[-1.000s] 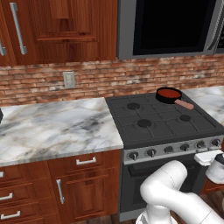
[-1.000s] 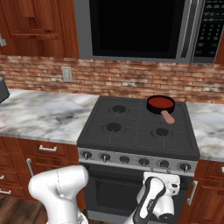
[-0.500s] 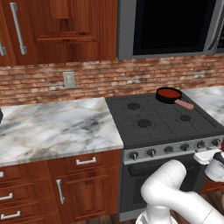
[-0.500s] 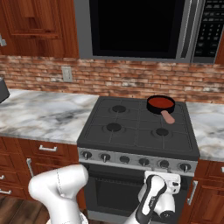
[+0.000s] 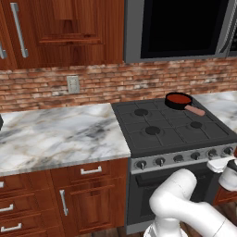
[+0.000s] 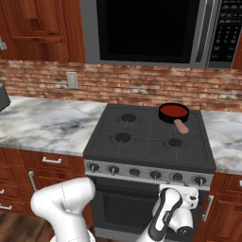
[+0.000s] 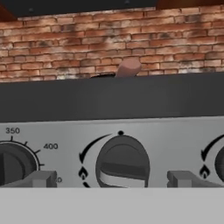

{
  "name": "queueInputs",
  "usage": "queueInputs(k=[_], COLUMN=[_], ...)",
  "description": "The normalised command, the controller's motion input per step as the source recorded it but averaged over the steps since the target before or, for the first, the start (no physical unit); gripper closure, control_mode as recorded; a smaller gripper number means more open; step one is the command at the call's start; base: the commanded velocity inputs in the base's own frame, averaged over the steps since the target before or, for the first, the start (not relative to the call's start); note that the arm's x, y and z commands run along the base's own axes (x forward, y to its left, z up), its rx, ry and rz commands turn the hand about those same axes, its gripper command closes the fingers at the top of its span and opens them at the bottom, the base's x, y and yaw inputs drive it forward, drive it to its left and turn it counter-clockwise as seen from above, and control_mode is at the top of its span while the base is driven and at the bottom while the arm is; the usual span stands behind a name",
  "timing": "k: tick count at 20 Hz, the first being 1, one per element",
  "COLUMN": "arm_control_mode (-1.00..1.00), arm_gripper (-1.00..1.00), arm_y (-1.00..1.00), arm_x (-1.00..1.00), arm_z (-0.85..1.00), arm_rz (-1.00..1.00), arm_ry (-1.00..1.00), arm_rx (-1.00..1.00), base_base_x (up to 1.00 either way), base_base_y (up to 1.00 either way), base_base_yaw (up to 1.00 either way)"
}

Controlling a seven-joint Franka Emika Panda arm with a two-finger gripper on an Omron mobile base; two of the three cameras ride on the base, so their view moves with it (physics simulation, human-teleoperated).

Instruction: Wait until the marinara sauce is simmered to a deep red color and then turn off the stove.

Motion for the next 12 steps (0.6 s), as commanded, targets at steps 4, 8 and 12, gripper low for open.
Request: queueInputs(k=[4, 8, 12], arm_control_mode=[-1.0, -1.0, -1.0], arm_gripper=[-1.0, -1.0, -1.0], arm_y=[-0.04, -0.03, -0.05], arm_x=[0.01, 0.01, 0.0], arm_z=[-0.02, -0.03, -0.04], arm_rz=[0.0, 0.0, 0.0], arm_ry=[0.0, 0.0, -0.01], arm_rx=[-0.05, -0.07, -0.06], base_base_x=[0.0, 0.0, 0.0], base_base_y=[0.0, 0.0, 0.0], base_base_yaw=[0.0, 0.0, 0.0])
